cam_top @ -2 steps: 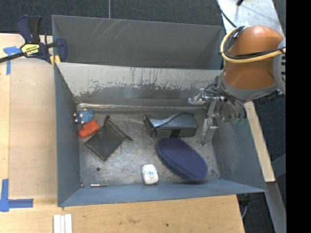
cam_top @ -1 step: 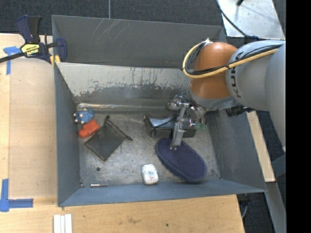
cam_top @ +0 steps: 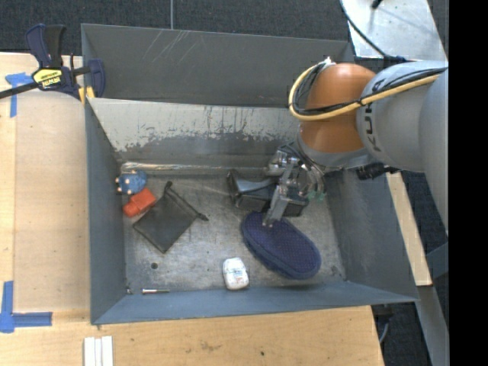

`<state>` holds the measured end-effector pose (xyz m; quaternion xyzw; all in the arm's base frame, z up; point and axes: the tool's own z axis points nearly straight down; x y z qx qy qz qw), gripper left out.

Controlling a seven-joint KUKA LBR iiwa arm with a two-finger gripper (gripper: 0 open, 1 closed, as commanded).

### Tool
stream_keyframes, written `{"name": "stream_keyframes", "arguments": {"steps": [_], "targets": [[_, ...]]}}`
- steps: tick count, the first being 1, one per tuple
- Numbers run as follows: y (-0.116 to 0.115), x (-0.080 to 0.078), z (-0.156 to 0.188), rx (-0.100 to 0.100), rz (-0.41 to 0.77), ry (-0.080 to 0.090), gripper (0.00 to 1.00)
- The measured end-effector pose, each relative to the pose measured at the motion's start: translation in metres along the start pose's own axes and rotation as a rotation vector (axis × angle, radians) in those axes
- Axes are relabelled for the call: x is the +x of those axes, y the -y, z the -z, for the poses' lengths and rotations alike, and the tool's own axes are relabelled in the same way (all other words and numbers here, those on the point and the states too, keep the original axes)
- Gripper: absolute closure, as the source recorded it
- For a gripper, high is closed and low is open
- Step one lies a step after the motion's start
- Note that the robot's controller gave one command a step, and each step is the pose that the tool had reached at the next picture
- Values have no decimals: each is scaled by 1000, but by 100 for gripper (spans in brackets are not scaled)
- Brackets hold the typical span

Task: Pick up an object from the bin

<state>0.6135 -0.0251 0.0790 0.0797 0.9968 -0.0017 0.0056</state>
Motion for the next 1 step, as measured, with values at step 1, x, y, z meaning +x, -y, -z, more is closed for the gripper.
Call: {"name": "stream_keyframes", "arguments": {"steps": [1], "targets": [[15, 45, 179, -3, 330, -8, 100]]}}
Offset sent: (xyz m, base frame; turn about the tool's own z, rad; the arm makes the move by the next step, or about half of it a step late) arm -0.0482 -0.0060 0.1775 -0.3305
